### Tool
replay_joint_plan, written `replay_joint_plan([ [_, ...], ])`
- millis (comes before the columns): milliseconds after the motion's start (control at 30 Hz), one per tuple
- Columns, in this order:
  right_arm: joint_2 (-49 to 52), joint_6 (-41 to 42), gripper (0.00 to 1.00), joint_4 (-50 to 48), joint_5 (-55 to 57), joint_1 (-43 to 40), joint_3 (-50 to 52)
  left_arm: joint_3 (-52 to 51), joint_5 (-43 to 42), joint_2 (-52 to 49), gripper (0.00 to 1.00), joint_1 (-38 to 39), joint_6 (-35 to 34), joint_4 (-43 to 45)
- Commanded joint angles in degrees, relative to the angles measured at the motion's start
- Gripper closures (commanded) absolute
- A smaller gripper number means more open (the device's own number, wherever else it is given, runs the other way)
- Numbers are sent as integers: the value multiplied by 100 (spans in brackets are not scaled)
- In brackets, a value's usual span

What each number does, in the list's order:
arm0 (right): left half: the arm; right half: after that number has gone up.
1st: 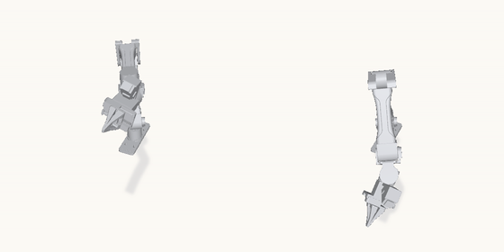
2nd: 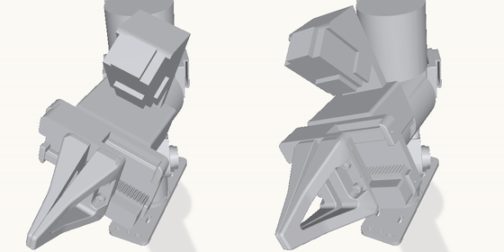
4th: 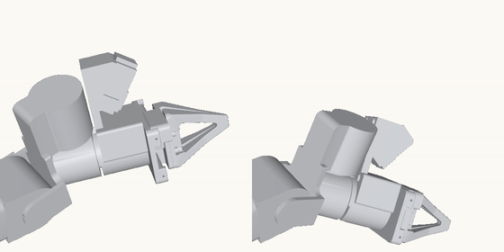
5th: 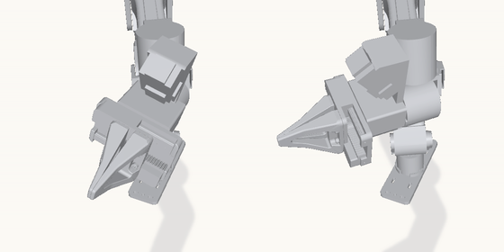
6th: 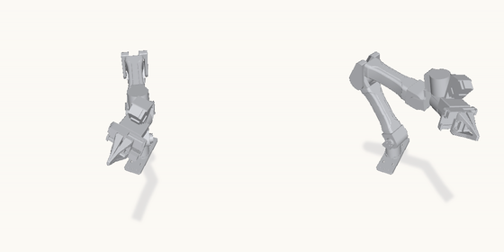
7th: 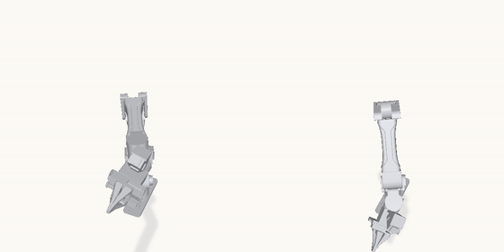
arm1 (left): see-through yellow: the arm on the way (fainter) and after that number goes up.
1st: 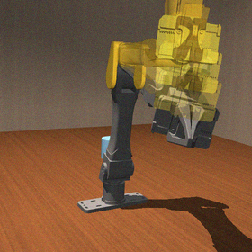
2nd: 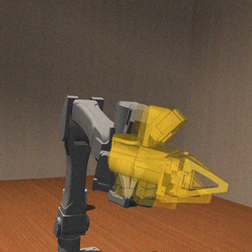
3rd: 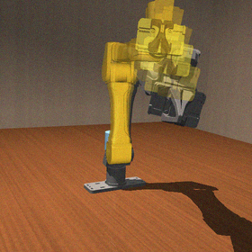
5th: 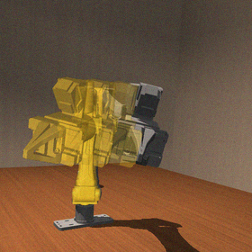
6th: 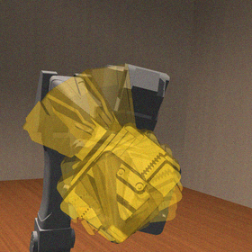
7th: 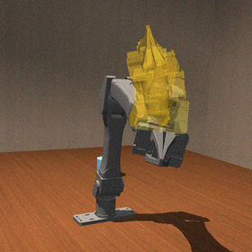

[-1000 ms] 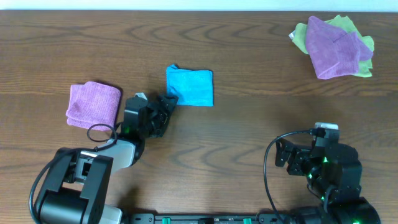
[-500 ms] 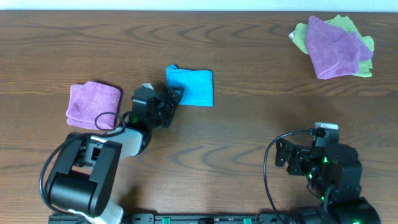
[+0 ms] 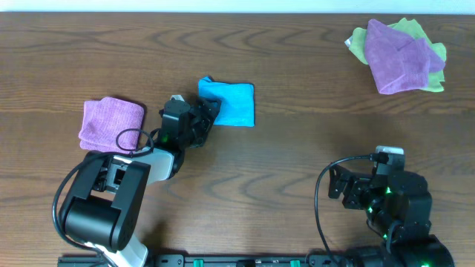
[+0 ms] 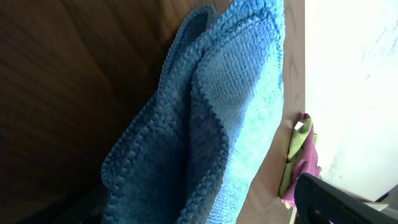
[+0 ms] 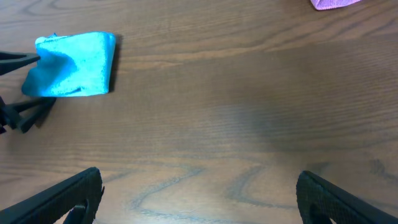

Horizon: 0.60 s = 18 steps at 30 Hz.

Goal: Fold the cloth
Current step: 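Reach the left gripper to the folded blue cloth and grasp its edge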

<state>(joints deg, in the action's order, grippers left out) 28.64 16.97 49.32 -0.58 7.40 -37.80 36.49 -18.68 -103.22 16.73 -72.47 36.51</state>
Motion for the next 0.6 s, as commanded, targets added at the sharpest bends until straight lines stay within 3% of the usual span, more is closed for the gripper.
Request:
replay_joint_plan([
  [0,-15,59,1,2,37,-35,22,-68,385,-332,7,-9,4,-155],
  [233,-15,59,1,2,39,-35,22,-63,568,-514,12,0,4,-149],
  [300,-15,59,1,4,37,-35,22,-63,627,-557,19,22,4,-153],
  [333,-15,59,1,2,37,-35,22,-63,673,-588,27,42,2,-151],
  [567,-15,59,1,2,37,-35,22,39,813,-887,28,133,4,-151],
])
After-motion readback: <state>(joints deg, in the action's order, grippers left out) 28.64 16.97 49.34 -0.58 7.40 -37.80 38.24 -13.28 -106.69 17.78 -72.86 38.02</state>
